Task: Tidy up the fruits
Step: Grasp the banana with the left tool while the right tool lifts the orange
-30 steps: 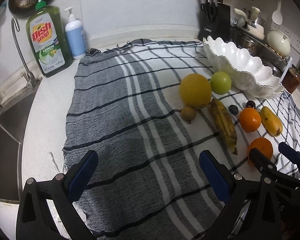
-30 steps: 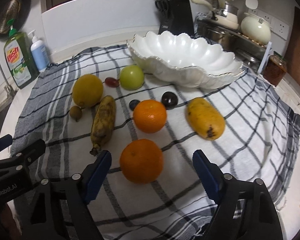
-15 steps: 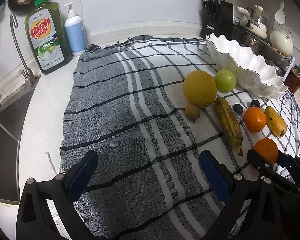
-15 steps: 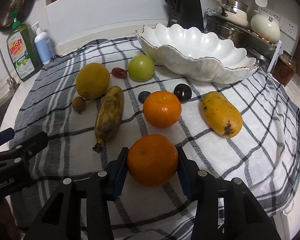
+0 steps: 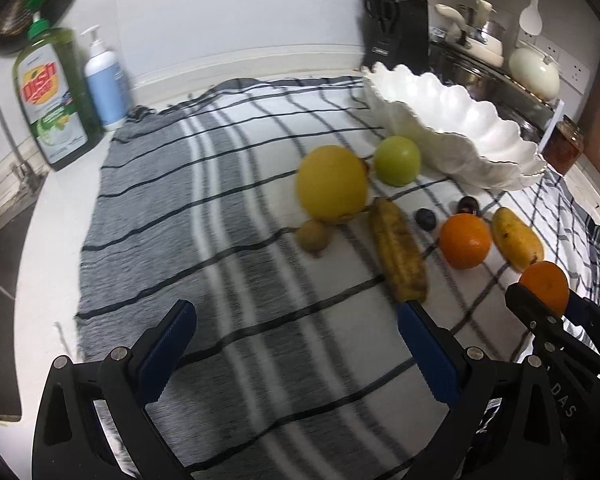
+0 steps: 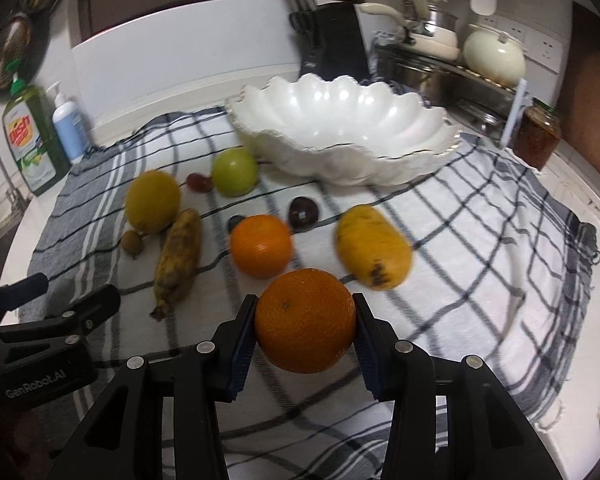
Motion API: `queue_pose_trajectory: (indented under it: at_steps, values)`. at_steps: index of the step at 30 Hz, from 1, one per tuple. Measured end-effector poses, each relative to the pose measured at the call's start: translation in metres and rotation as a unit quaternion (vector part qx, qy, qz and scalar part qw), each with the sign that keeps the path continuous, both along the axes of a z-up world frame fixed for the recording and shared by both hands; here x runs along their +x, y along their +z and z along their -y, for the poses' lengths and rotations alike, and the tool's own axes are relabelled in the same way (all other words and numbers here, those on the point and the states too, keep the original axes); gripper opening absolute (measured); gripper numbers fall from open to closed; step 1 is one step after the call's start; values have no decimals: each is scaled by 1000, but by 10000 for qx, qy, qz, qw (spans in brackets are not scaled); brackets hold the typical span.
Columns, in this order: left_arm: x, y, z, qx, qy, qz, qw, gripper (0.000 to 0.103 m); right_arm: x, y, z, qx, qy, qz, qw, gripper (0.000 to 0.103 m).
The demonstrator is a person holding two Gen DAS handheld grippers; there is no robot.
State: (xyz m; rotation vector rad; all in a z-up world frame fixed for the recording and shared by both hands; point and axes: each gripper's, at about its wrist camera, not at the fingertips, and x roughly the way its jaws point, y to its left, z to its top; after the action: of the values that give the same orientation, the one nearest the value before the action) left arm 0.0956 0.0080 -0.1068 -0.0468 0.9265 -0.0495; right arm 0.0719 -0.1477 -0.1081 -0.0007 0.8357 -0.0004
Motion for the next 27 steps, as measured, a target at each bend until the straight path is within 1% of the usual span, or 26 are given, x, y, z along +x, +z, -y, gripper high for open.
queue_pose_trajectory:
  at_steps: [7,12,16,21,23,25,27]
  values:
    - [16,2,29,-84,-197,-2,9998,93,1,6,27,15,-324,-4,9995,46]
    - [27,-2,46,-6,-276,-75,9996,85,4,8,43,16,-477,6,9989,46]
    - [34,-7,54,71,-303,-135,9994,79,9,7,51,51,-551,-9,9985,46]
    - [42,-13,58,138,-284,-198,9993,75,16,5,54,51,-574,-48,9983,46]
    - [45,-16,59,152,-284,-232,9992,71,19,4,55,57,-572,-73,9983,46]
    - [48,-18,60,151,-293,-265,9991,65,21,3,55,57,-571,-87,9983,46]
    - [51,-19,62,169,-312,-266,9990,63,24,2,56,77,-572,-116,9983,46]
